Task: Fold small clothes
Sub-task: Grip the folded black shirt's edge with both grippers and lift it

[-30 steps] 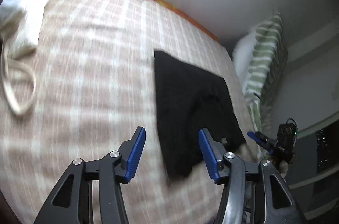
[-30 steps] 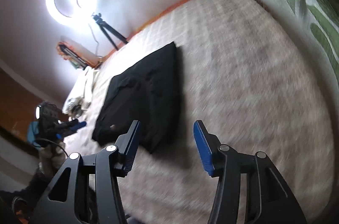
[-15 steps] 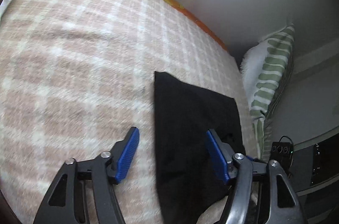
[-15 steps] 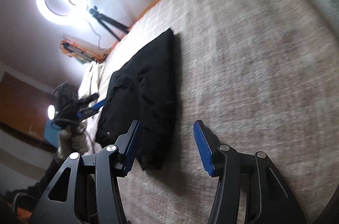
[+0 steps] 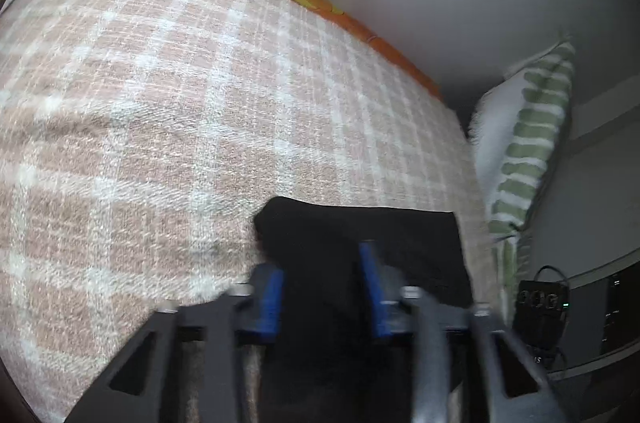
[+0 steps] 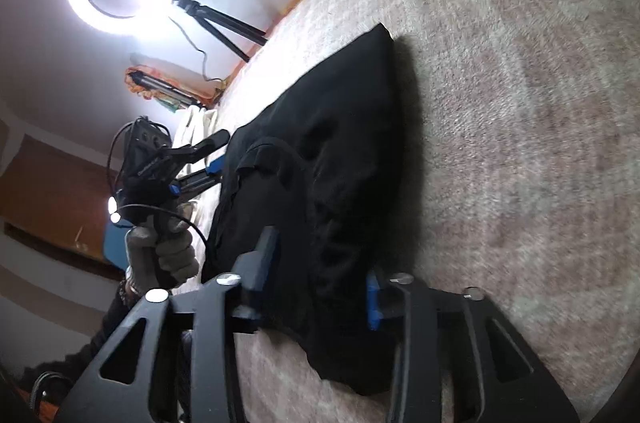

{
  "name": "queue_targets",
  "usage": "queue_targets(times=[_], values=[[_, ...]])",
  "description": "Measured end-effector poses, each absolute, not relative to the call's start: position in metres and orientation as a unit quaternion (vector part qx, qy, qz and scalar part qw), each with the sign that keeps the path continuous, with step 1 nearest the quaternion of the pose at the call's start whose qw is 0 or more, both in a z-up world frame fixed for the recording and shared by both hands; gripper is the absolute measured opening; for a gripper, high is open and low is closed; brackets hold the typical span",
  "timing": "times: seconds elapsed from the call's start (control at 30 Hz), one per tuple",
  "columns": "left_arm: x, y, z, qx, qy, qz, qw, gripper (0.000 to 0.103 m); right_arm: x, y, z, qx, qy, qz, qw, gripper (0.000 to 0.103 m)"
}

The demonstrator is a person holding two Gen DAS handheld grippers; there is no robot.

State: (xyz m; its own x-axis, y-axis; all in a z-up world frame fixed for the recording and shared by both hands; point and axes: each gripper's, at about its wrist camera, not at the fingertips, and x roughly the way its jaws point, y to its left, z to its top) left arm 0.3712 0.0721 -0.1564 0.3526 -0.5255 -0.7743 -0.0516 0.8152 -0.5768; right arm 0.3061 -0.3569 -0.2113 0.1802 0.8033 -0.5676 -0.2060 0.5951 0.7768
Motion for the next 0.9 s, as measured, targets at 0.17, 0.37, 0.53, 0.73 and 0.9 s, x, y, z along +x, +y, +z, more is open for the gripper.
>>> queue_targets(times=[0.17, 0.37, 0.53, 0.73, 0.9], values=[[0.366, 0.060, -0.145, -0.215, 0.525, -0.145, 0.811, 0.005, 0.300, -0.345, -0.203, 0.232, 0.542, 0.319, 0.742, 0.007], [0.357, 0.058, -0.120, -0.180, 0.496, -0.143, 0.837, 0.004, 0.282, -0.324, -0.164, 0.131, 0.515, 0.302, 0.792, 0.006], [0.346, 0.064, -0.096, -0.162, 0.478, -0.145, 0.851, 0.003, 0.271, -0.304, -0.136, 0.082, 0.493, 0.303, 0.811, 0.006], [0.332, 0.092, -0.066, -0.161, 0.455, -0.140, 0.865, 0.003, 0.262, -0.274, -0.114, 0.050, 0.475, 0.315, 0.820, 0.006], [0.324, 0.130, -0.043, -0.163, 0.437, -0.130, 0.875, 0.003, 0.260, -0.238, -0.098, 0.029, 0.460, 0.329, 0.824, 0.006]])
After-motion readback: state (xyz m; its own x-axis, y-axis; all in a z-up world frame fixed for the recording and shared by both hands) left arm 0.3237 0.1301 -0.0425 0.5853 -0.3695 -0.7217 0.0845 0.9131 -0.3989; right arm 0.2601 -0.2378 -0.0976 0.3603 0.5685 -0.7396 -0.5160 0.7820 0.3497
